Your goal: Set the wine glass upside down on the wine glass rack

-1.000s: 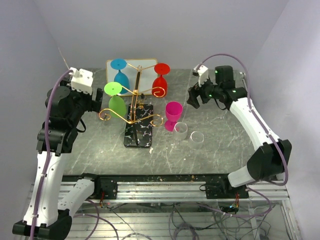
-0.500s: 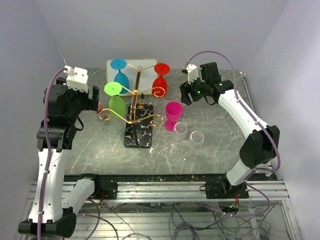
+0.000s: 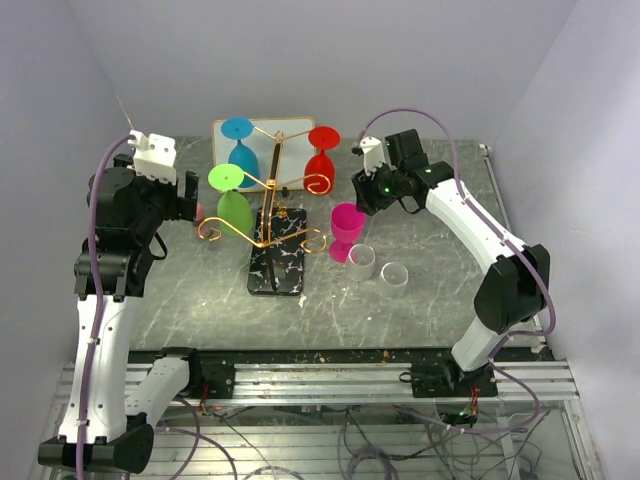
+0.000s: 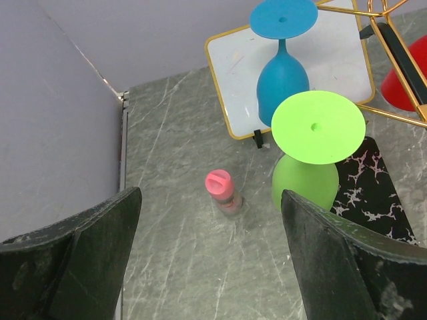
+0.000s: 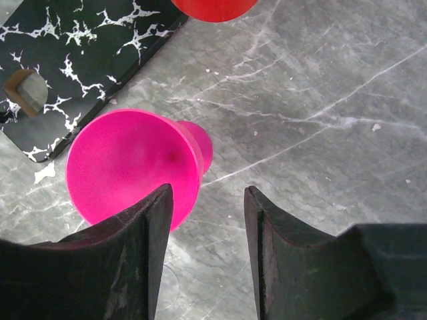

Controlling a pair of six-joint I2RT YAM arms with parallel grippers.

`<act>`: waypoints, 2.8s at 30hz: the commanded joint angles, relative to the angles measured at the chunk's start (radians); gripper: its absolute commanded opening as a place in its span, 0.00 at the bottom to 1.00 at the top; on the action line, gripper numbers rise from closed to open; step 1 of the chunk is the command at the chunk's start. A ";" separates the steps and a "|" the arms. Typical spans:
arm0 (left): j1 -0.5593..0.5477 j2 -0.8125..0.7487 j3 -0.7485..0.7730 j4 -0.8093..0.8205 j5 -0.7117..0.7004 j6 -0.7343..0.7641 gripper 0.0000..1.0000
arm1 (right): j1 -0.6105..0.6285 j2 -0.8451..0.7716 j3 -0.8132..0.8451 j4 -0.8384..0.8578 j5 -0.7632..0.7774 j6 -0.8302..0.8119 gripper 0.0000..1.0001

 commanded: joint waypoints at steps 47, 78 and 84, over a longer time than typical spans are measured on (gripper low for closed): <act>-0.106 0.282 0.365 0.027 0.522 -0.314 0.99 | -0.255 -0.424 0.197 0.343 -0.158 0.169 0.00; -0.378 0.515 0.291 0.456 0.598 -0.741 0.64 | -0.128 -0.408 0.157 0.409 -0.421 0.242 0.00; -0.388 0.532 0.299 0.457 0.609 -0.742 0.48 | -0.128 -0.408 0.149 0.412 -0.426 0.242 0.00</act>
